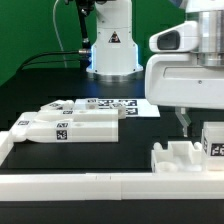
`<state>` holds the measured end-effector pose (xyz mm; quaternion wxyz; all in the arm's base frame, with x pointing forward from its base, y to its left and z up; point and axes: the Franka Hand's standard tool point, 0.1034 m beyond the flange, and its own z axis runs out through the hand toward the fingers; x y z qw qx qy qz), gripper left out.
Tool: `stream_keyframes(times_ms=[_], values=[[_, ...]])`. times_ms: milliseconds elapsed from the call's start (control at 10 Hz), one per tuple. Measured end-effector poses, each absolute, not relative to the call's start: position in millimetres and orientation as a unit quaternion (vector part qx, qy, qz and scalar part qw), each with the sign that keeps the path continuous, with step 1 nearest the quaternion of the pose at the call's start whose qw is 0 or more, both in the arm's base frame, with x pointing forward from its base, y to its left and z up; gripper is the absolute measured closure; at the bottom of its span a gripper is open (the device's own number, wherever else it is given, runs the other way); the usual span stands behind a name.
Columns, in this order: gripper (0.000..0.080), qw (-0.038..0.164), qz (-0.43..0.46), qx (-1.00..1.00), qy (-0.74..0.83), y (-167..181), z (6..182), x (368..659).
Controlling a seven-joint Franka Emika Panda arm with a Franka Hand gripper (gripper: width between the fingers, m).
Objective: Assemble chair
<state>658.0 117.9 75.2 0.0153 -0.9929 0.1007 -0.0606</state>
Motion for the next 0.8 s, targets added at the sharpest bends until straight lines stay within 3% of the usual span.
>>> stream_keyframes(times_ms=[100, 200, 300, 400, 500, 800], values=[[0.0151, 0.007, -0.062, -0.997, 0.054, 118.4, 74.1, 657.8], [0.0293, 0.007, -0.062, -0.997, 0.054, 116.5, 74.2, 658.2], [0.0293, 0.007, -0.062, -0.996, 0.061, 116.3, 74.1, 658.2], [0.0474, 0.008, -0.062, -0.996, 0.07, 116.0, 74.0, 658.2], [0.0515, 0.008, -0.062, -0.995, 0.072, 115.8, 74.1, 658.4], [0.0515, 0.023, -0.059, -0.95, 0.305, 111.5, 73.3, 658.2]])
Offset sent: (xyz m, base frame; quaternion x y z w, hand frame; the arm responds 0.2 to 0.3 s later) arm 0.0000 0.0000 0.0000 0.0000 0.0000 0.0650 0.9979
